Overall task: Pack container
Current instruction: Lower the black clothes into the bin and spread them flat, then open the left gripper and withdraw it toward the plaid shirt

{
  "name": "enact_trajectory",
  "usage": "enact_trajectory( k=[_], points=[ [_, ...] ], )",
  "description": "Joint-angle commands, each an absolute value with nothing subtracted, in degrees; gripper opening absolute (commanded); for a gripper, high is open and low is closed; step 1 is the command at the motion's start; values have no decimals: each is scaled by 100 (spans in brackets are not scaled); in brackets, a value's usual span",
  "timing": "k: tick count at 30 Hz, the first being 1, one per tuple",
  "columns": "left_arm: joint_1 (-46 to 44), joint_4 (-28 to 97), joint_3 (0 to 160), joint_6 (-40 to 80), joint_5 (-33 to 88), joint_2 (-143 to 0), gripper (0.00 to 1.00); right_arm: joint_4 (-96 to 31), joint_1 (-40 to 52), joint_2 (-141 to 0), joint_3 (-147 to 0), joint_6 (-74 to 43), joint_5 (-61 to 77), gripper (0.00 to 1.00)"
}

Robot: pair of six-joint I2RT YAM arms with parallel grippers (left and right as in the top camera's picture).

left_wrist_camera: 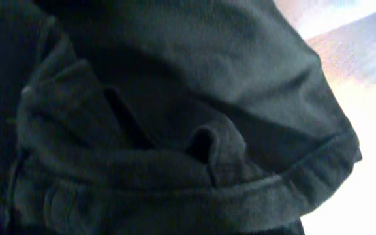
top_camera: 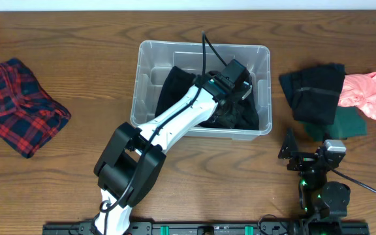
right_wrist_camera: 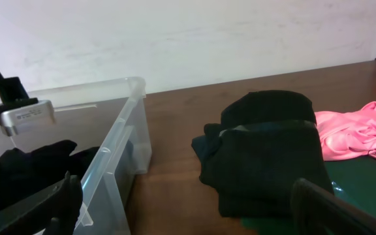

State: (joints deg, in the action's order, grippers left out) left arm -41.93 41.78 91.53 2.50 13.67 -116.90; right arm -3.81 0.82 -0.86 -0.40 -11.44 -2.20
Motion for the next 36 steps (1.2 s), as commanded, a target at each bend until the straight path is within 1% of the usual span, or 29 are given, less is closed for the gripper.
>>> enact_trajectory(
  k=[1,6,12,23,32,33,34,36],
  points=[
    [-4209,3972,9030,156,991,-11686,6,-395,43,-75,-32,-1061,-276,99],
    [-4209,3758,9021,163,460,-11686,6,-395,45,-75,-32,-1063,-276,99],
    [-4209,3627,9021,502,-360,-11686,6,-395,43,-75,-32,-1061,-276,99],
    [-4209,3306,9107,502,-397,-11679,6,-395,45,-75,-32,-1061,-276,99],
    [-4209,3551,9153,499,-388,-11406,8,-395,45,-75,-32,-1061,-276,99],
    [-4209,3579,9153,499,-390,-11319,10,-395,45,-75,-32,-1063,-276,99],
    [-4209,3605,9153,499,-390,-11220,14,-395,43,-75,-32,-1061,-276,99],
    [-4209,3677,9153,499,-390,-10936,29,-397,43,-75,-32,-1063,-276,99]
  ],
)
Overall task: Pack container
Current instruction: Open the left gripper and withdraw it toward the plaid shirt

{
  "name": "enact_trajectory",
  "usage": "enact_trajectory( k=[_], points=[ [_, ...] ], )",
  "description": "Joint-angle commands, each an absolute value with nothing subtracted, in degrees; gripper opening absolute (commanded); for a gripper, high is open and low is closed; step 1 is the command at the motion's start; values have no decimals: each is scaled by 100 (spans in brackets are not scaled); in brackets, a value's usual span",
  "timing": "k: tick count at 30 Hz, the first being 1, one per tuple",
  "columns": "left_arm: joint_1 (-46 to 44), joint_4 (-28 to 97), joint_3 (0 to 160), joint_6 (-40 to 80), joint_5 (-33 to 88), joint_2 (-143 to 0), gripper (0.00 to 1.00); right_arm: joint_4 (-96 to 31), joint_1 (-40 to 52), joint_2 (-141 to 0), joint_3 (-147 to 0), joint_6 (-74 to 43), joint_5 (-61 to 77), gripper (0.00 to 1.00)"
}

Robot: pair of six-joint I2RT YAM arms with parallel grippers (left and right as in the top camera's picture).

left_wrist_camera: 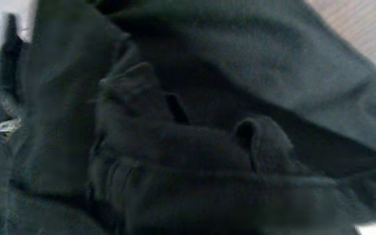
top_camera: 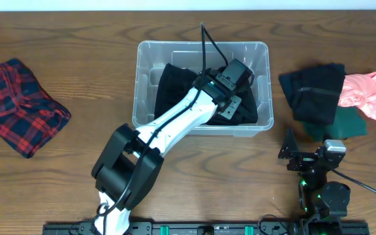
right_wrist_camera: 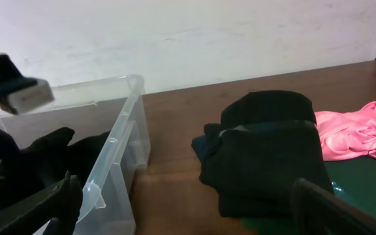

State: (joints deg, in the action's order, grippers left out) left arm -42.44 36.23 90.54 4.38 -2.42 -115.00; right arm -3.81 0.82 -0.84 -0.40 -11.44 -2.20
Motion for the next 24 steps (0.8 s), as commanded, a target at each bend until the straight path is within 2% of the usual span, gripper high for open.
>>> enact_trajectory(
  k=[1,3,4,10,16,20,24],
  points=[
    [-4206,3708,9153,499,-390,-10783,38,-395,45,-75,-32,-1063,-276,99],
    [-4193,3774,9153,497,-392,-10398,51,-395,43,-75,-32,-1063,-276,99],
    [-4178,3820,9153,495,-395,-10202,53,-397,43,-75,-32,-1063,-276,99],
    [-3651,4493,9153,499,-770,-9019,55,-395,43,-75,-32,-1063,-276,99],
    [-2200,5299,9153,502,-1514,-8379,74,-395,45,-75,-32,-1063,-279,99],
    [-1063,5610,9142,574,-1608,-8442,76,-397,43,-75,-32,-1063,-276,99],
    [-1,5885,9115,1321,-1767,-8772,76,-395,43,-75,-32,-1063,-276,99]
  ],
)
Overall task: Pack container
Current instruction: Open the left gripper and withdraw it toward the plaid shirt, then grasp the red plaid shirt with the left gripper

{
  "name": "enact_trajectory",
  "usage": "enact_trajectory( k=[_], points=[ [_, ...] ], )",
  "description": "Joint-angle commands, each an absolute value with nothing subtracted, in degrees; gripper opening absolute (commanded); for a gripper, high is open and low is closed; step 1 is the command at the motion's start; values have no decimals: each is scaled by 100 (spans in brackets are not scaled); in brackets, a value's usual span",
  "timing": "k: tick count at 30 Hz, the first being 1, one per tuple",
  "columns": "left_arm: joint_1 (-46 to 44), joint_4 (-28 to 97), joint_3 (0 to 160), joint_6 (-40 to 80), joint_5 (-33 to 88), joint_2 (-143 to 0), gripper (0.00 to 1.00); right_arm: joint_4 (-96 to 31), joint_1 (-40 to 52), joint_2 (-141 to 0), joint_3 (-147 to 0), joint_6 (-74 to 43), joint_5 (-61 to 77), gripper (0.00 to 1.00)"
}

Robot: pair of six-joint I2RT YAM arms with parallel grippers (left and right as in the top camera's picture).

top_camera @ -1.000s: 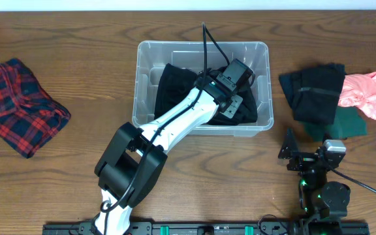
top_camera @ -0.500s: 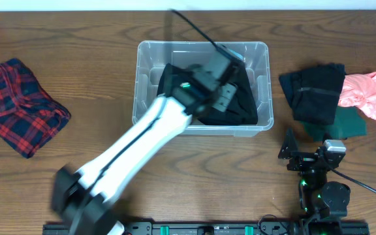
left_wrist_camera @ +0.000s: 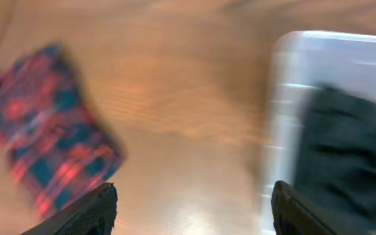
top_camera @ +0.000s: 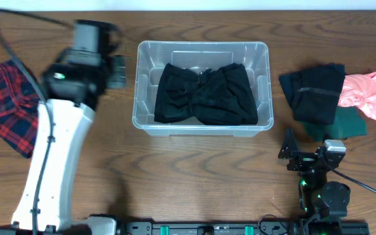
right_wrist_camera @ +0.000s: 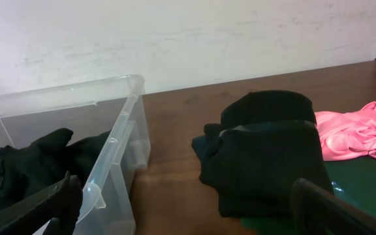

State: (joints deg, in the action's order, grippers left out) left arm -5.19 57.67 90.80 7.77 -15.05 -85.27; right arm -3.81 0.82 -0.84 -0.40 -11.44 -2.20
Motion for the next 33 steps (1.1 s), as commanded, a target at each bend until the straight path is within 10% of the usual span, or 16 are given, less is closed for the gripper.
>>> enact_trajectory(
  k=[1,33],
  points=[
    [224,5953,9109,1490,-1769,-8886,76,-397,45,-75,-32,-1061,-276,99],
    [1682,4998,9107,1765,-2475,-12068,96,-397,43,-75,-32,-1063,-279,99]
  ],
)
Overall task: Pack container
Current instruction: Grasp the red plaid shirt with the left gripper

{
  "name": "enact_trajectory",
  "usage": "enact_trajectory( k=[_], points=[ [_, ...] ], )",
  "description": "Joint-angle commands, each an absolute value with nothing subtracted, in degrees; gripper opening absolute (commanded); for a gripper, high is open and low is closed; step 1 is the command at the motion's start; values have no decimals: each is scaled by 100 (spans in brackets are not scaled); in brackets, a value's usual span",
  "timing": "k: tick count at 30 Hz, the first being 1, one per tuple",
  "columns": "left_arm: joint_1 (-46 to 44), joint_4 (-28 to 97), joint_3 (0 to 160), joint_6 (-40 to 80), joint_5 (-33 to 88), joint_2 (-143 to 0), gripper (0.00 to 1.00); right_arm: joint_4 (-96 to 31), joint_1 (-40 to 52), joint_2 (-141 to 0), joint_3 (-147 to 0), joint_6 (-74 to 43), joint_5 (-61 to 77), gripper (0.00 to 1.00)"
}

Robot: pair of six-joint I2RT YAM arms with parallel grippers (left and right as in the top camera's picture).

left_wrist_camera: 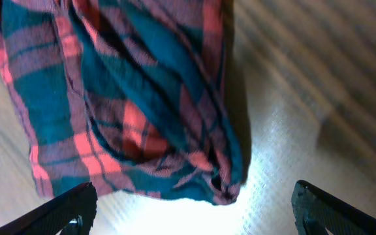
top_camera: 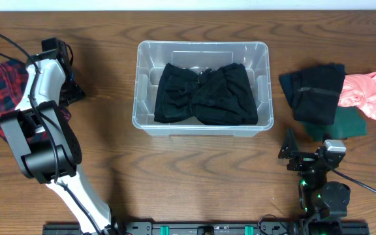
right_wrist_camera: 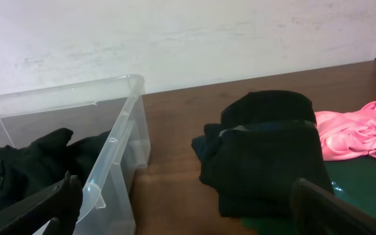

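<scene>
The clear plastic container stands at the table's middle with a black garment lying in it. At the far left lies a red plaid cloth, partly hidden by my left arm. My left gripper hangs open over that cloth's right edge; in the left wrist view the plaid cloth fills the upper left, just ahead of the gripper, with nothing between the jaws. My right gripper rests open near the front right, facing the container wall.
A pile sits right of the container: a folded black garment, a pink cloth and a green cloth beneath. The black garment lies just ahead of the right gripper.
My left gripper was between the container and the plaid cloth, blurred; now it is farther left, low over the cloth's right edge, still open. The right arm has not moved.
My left gripper was down inside the container against the black garment, and was still there at the following moment. Then it was outside the container to the left, with the garment left lying inside. Now it is open over the plaid cloth.
</scene>
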State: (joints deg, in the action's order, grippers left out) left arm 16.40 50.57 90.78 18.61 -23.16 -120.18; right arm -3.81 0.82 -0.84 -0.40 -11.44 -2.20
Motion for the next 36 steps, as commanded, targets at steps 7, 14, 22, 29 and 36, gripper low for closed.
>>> enact_trajectory(
  k=[7,14,22,29,36],
  points=[
    [1852,4751,9107,1765,-2475,-12090,96,-397,43,-75,-32,-1061,-276,99],
    [2106,4705,9107,1765,-2471,-12223,96,-397,45,-75,-32,-1063,-276,99],
    [2169,4606,9107,1758,-2359,-12584,96,-397,45,-75,-32,-1061,-276,99],
    [2169,4552,9107,1721,-2032,-12735,78,-397,45,-75,-32,-1063,-276,99],
    [2169,4729,9109,1726,-1942,-12731,6,-395,43,-75,-32,-1063,-276,99]
  ],
)
